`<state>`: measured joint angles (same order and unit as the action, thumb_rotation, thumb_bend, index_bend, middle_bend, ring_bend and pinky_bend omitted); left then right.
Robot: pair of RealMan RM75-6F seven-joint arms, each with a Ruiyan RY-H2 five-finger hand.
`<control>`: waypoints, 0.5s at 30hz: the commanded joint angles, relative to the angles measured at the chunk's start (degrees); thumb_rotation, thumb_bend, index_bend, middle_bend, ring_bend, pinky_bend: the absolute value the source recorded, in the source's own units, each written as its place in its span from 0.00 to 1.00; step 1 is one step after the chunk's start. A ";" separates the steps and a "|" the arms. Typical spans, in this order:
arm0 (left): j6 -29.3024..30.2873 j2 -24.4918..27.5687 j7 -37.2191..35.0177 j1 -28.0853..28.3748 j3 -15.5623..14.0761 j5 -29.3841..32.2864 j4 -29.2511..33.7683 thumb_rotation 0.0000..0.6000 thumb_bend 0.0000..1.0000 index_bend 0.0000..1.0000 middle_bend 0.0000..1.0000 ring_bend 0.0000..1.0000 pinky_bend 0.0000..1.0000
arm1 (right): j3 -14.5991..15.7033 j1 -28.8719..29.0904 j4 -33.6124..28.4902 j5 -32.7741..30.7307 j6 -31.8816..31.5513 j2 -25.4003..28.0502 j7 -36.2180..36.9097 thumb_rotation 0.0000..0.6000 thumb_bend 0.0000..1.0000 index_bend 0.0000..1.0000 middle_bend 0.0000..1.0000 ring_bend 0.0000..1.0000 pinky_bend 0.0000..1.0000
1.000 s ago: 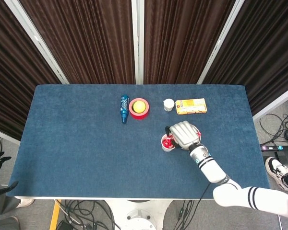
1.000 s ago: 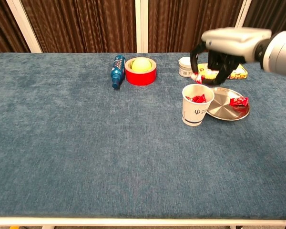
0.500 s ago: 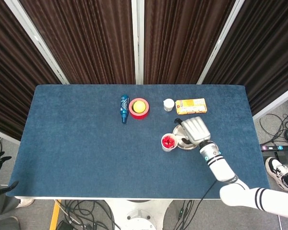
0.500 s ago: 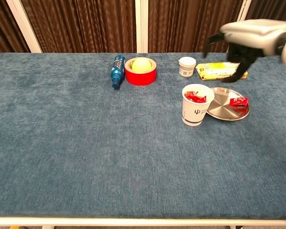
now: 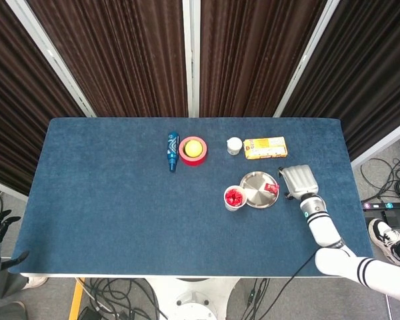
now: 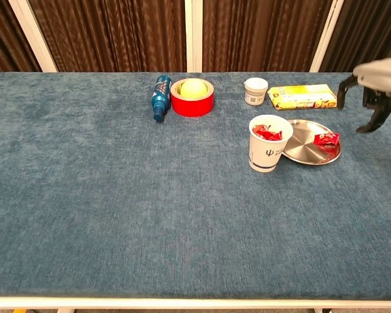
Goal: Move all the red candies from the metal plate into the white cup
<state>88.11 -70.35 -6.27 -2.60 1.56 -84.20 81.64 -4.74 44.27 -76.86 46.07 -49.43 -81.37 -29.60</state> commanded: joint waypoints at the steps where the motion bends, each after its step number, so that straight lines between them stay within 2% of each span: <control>1: 0.03 0.03 0.00 0.04 0.04 0.03 0.00 1.00 0.00 0.30 0.24 0.14 0.18 | 0.14 0.79 3.76 -1.75 2.37 -3.35 -0.42 1.00 0.12 0.40 1.00 0.99 1.00; 15: -0.01 -0.44 -1.39 -0.25 -0.13 0.38 -1.32 1.00 0.00 0.30 0.24 0.14 0.18 | -1.38 3.93 10.85 -8.35 5.03 -9.51 -4.67 1.00 0.13 0.43 1.00 0.99 1.00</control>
<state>88.12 -70.74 -7.60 -2.83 1.45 -83.86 80.37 -6.03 47.89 -66.46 38.28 -44.75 -90.44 -33.81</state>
